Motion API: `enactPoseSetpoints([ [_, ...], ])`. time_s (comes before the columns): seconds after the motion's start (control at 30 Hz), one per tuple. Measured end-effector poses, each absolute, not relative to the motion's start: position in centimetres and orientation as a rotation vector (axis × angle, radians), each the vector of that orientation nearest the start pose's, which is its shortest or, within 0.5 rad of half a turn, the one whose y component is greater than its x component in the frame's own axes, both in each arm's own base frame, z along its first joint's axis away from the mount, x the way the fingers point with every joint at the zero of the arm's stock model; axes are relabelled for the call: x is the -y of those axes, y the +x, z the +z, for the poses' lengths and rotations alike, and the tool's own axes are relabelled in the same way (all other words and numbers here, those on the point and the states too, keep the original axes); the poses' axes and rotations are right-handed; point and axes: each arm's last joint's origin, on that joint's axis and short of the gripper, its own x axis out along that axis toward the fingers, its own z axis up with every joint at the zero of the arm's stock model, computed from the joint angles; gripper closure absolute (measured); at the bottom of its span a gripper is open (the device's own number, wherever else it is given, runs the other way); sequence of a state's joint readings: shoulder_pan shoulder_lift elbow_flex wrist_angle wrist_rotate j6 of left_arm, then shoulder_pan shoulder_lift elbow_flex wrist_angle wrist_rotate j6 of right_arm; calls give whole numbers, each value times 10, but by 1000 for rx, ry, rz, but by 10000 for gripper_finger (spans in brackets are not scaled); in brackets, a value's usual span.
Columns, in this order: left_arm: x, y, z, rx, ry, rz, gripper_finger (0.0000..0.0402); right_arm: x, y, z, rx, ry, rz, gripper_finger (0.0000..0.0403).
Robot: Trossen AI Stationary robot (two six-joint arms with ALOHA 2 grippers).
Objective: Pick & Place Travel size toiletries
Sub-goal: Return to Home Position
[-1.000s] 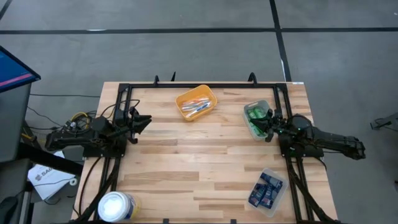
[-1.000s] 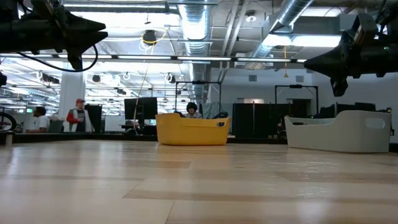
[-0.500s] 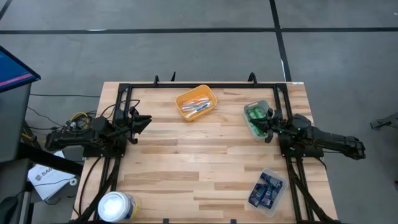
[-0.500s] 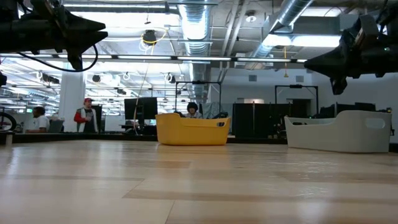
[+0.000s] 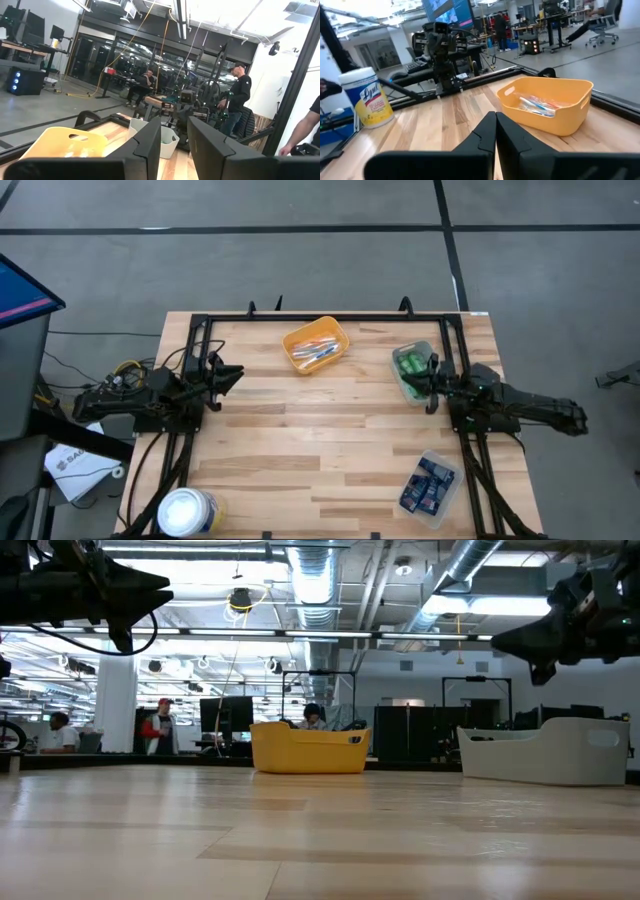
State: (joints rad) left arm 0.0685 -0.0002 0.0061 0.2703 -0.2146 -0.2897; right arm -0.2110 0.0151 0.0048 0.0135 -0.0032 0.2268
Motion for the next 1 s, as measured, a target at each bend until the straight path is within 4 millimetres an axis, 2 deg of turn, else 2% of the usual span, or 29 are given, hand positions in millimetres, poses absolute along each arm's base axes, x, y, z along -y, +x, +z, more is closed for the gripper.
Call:
enactPoseSetpoints([
  [0.63, -13, 92, 191, 313, -306, 243, 309, 5, 99, 165, 0, 68, -46, 402],
  [1.0, -13, 93, 190, 308, -306, 243, 309, -2, 106, 154, -136, 77, 16, 402],
])
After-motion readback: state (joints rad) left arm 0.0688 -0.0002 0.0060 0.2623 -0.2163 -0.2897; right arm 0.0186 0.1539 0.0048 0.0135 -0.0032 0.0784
